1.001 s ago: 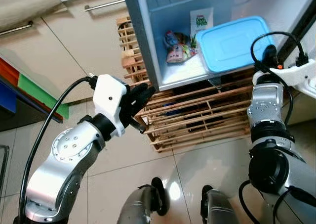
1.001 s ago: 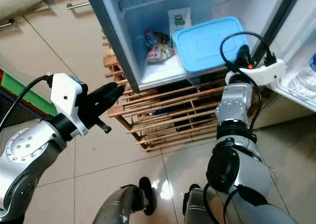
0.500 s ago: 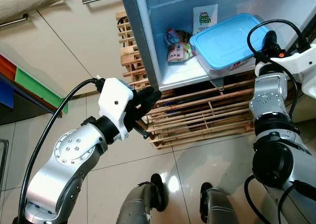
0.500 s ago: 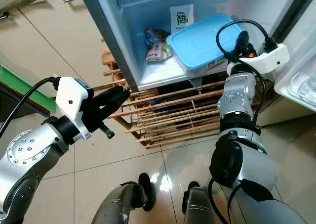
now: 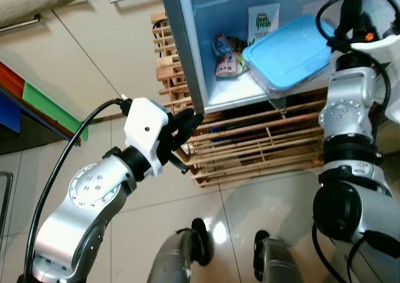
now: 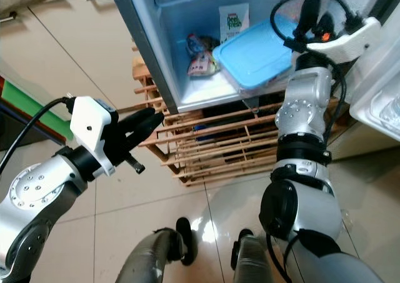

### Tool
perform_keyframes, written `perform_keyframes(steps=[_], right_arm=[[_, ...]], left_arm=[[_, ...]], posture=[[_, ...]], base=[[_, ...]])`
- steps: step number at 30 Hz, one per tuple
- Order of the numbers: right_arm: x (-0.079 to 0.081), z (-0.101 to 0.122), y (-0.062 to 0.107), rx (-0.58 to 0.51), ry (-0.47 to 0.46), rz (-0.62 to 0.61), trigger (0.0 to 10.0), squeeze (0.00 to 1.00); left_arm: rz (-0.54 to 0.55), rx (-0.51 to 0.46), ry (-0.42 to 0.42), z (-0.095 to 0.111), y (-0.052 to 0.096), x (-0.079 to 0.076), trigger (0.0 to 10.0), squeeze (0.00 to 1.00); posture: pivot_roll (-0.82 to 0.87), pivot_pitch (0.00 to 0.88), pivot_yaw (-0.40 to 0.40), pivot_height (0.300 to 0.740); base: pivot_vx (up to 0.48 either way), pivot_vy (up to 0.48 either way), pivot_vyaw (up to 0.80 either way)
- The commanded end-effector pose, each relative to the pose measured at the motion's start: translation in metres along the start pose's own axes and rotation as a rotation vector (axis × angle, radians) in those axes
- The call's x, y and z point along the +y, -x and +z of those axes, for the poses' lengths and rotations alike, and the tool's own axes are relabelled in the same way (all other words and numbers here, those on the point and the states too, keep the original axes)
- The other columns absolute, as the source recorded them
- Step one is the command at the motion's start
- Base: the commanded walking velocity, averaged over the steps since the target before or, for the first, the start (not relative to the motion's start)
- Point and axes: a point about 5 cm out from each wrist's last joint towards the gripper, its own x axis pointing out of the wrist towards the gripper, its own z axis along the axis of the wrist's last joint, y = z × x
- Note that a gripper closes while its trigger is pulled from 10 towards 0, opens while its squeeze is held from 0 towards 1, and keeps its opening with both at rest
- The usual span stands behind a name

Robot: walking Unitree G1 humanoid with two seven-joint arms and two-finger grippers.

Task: Restocking fridge

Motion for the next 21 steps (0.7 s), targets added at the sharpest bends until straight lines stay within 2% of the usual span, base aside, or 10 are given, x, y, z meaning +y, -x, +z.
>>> perform_keyframes(steps=[1, 4, 6, 10, 15, 19, 21], right_arm=[[0.001, 0.002, 0.006, 0.011, 0.017, 0.000, 10.0, 0.00], [0.002, 0.004, 0.018, 0.040, 0.024, 0.011, 10.0, 0.00], [-0.010, -0.006, 0.036, 0.092, 0.036, -0.044, 10.0, 0.00], [-0.007, -0.005, 0.049, 0.114, 0.034, -0.037, 10.0, 0.00], [0.029, -0.010, 0.093, 0.272, -0.018, 0.139, 10.0, 0.00], [0.047, -0.017, 0.111, 0.367, -0.038, 0.217, 10.0, 0.00], [0.051, -0.020, 0.114, 0.384, -0.047, 0.231, 10.0, 0.00]], left_arm=[[0.005, 0.013, -0.002, -0.004, 0.001, 0.000, 10.0, 0.00], [0.015, 0.009, 0.005, -0.004, 0.000, 0.001, 10.0, 0.00], [0.008, 0.005, 0.015, -0.005, -0.002, -0.002, 10.0, 0.00], [0.008, 0.004, 0.014, -0.005, -0.002, -0.002, 10.0, 0.00], [0.037, -0.002, 0.021, -0.004, 0.000, 0.002, 10.0, 0.00], [0.034, -0.015, 0.024, -0.004, -0.003, 0.002, 10.0, 0.00], [0.034, -0.019, 0.025, -0.003, -0.004, 0.001, 10.0, 0.00]], posture=[[0.10, 0.305, 0.150, 0.740], [0.08, 0.307, 0.146, 0.740], [0.07, 0.308, 0.149, 0.740], [0.07, 0.308, 0.145, 0.740], [0.06, 0.309, 0.137, 0.740], [0.04, 0.309, 0.132, 0.740], [0.03, 0.308, 0.130, 0.740]], base=[[0.000, 0.000, 0.00], [0.000, 0.000, 0.00], [0.000, 0.000, 0.00], [0.000, 0.000, 0.00], [0.000, 0.000, 0.00], [0.000, 0.000, 0.00], [0.000, 0.000, 0.00]])
